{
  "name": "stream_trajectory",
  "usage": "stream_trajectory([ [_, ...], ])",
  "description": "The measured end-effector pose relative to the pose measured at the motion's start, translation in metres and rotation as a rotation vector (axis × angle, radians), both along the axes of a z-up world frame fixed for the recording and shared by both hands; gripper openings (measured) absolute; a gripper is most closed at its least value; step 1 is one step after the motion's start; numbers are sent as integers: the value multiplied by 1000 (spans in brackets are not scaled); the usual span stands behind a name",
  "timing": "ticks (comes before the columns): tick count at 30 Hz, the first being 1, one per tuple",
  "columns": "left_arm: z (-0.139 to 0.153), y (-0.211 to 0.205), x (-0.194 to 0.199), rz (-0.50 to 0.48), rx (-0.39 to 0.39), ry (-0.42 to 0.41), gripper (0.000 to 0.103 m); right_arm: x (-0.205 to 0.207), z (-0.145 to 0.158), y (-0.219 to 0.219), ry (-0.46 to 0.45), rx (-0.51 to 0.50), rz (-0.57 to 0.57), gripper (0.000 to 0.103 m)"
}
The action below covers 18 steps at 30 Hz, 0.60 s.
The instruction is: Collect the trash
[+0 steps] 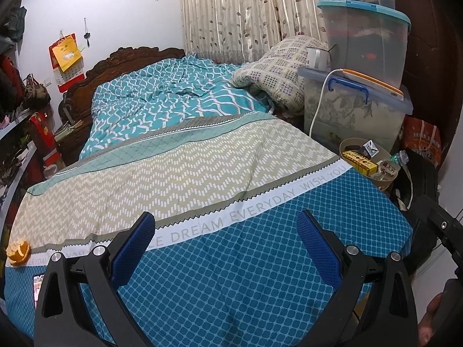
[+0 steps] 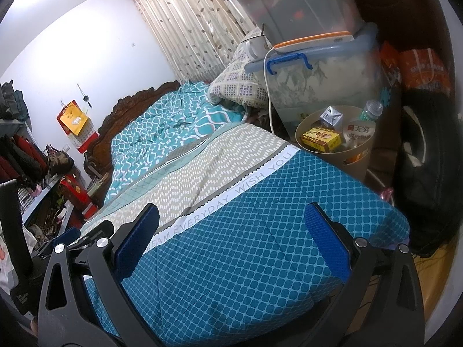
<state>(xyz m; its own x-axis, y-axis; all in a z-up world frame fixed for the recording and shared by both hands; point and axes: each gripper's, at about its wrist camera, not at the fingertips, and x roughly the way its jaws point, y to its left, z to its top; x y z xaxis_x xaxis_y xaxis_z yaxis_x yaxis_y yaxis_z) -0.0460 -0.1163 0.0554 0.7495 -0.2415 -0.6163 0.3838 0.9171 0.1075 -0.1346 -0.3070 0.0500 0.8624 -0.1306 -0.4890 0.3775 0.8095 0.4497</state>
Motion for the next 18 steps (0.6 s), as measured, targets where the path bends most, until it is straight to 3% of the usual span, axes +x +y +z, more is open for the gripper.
stream_trajectory([
  [18,-6,-2,4,4,11,10,94,5,0,-1,10,2,10,99],
])
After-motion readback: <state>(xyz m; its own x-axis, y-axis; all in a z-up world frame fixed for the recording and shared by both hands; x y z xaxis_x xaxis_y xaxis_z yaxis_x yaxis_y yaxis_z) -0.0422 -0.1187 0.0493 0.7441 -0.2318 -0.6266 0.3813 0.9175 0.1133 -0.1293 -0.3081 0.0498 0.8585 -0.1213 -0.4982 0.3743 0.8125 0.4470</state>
